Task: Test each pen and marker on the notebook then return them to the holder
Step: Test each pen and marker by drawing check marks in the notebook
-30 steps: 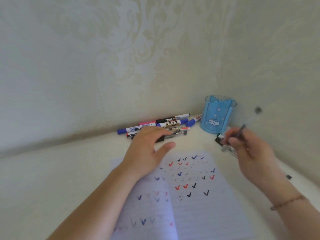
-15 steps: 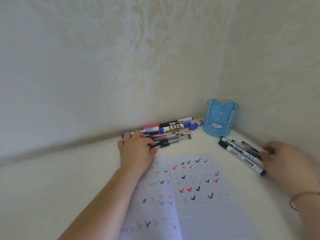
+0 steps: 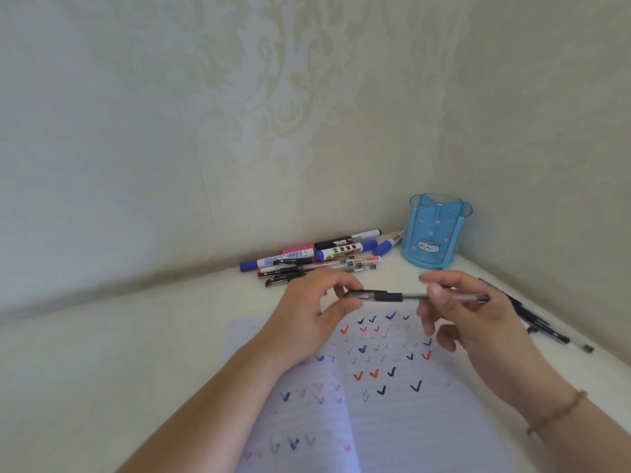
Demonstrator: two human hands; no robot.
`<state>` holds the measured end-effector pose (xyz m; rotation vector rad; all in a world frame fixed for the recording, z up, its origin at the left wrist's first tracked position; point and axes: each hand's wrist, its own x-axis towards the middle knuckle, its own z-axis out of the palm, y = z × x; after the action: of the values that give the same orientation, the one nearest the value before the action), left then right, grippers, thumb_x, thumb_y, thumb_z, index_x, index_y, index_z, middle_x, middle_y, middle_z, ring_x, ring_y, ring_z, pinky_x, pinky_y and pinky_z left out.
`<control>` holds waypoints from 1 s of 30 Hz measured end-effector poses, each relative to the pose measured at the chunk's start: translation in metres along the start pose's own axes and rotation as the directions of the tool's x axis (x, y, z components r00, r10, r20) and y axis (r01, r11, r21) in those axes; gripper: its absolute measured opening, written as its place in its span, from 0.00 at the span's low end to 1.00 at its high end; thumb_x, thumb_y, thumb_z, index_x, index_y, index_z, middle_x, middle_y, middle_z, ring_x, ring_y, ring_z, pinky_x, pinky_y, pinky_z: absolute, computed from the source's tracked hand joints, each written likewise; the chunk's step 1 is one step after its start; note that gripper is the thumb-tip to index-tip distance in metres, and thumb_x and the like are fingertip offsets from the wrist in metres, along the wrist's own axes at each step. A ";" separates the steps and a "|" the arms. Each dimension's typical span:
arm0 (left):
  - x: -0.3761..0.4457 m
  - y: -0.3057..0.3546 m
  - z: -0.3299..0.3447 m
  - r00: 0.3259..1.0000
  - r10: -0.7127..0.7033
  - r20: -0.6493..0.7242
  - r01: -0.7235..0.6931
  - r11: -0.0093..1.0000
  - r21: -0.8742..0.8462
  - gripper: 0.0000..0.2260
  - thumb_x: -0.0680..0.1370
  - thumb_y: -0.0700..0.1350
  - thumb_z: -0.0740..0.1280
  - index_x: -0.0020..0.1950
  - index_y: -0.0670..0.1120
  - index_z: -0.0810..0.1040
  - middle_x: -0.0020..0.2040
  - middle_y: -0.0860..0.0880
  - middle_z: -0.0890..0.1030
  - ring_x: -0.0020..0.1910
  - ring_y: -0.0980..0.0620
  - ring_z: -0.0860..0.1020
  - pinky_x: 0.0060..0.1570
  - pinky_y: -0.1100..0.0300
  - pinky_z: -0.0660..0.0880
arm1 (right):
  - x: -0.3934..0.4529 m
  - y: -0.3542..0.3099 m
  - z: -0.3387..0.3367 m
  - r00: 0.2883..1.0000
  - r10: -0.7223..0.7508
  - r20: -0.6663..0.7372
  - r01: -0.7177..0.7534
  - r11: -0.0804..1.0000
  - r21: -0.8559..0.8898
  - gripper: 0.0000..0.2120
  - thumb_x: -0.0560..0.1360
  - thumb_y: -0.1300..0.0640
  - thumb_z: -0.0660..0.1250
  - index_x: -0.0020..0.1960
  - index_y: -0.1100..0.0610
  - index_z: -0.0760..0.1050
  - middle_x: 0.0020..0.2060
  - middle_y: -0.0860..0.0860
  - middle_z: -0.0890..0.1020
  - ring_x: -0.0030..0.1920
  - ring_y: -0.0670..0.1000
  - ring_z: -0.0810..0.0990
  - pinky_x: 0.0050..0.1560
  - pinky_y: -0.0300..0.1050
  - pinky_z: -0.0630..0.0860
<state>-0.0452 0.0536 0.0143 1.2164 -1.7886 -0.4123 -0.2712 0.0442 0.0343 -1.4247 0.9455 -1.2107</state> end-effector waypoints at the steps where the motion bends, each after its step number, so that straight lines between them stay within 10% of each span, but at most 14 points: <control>1: -0.002 0.002 0.001 0.998 0.018 0.054 -0.020 1.000 0.022 0.05 0.77 0.48 0.70 0.52 0.56 0.79 0.47 0.60 0.80 0.49 0.62 0.76 0.50 0.71 0.68 | -0.001 0.000 0.000 1.000 -0.021 0.014 0.021 0.999 0.029 0.26 0.57 0.33 0.76 0.44 0.53 0.83 0.34 0.56 0.83 0.30 0.54 0.76 0.24 0.42 0.68; 14: -0.010 0.013 0.009 0.871 0.375 0.318 -0.471 0.822 0.320 0.11 0.82 0.49 0.57 0.55 0.46 0.76 0.40 0.52 0.79 0.34 0.50 0.73 0.35 0.55 0.70 | -0.011 0.008 0.021 0.961 -0.062 0.269 0.048 0.997 0.059 0.06 0.71 0.63 0.69 0.36 0.56 0.80 0.29 0.60 0.81 0.27 0.55 0.76 0.24 0.40 0.69; 23: -0.011 0.003 -0.007 0.955 0.177 0.238 -0.225 0.955 0.193 0.15 0.80 0.56 0.55 0.65 0.57 0.70 0.37 0.58 0.76 0.36 0.62 0.72 0.38 0.63 0.68 | -0.019 0.003 0.014 0.965 -0.028 0.262 0.024 1.000 0.018 0.05 0.69 0.63 0.72 0.45 0.56 0.84 0.33 0.59 0.84 0.31 0.53 0.79 0.26 0.42 0.71; 27: -0.010 -0.009 -0.010 0.995 0.033 0.098 -0.039 0.997 0.059 0.10 0.82 0.51 0.52 0.61 0.61 0.66 0.48 0.47 0.80 0.48 0.46 0.78 0.52 0.50 0.75 | -0.026 0.002 0.019 0.981 0.037 0.191 -0.017 0.994 -0.105 0.11 0.62 0.58 0.80 0.31 0.58 0.79 0.24 0.58 0.80 0.22 0.48 0.72 0.22 0.36 0.66; 30: -0.006 -0.008 -0.007 0.996 -0.022 0.087 0.012 0.993 0.116 0.12 0.82 0.48 0.62 0.61 0.62 0.65 0.51 0.63 0.78 0.52 0.60 0.77 0.53 0.63 0.73 | -0.029 0.007 0.026 0.986 -0.001 0.168 0.029 0.986 -0.167 0.17 0.66 0.62 0.77 0.25 0.58 0.71 0.18 0.51 0.76 0.19 0.43 0.67 0.22 0.32 0.62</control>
<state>-0.0344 0.0569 0.0097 1.3118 -1.9006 -0.3818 -0.2510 0.0764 0.0218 -1.6433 0.9390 -1.0225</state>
